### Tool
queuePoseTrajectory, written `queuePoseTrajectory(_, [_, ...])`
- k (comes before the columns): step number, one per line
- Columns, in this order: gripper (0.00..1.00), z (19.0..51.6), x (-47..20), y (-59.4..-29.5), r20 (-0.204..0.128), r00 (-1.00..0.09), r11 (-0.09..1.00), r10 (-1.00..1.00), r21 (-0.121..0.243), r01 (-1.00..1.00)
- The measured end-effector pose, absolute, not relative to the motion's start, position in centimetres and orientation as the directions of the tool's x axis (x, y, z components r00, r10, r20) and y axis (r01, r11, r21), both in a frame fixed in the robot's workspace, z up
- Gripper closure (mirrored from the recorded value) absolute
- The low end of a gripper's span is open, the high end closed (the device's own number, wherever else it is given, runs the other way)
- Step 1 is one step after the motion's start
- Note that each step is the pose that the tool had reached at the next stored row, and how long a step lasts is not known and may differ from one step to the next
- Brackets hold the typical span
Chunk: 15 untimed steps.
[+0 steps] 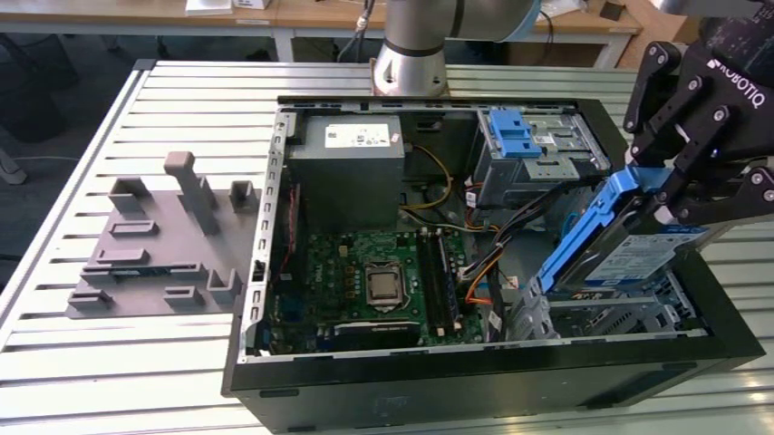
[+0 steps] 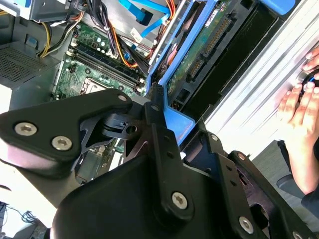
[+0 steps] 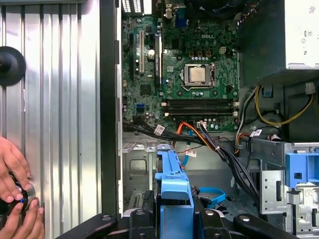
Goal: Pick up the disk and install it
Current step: 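Insert the disk into the insertion slot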
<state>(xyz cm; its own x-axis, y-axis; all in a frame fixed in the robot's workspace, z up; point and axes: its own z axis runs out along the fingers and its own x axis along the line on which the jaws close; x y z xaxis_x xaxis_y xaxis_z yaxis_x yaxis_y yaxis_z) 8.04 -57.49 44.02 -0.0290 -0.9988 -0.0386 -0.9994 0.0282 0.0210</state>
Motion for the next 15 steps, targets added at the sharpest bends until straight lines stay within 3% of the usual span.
queuePoseTrajectory(15, [0.64, 42.8, 8.1, -57.6, -0.039, -0.031, 0.03, -0.999, 0.02, -0.999])
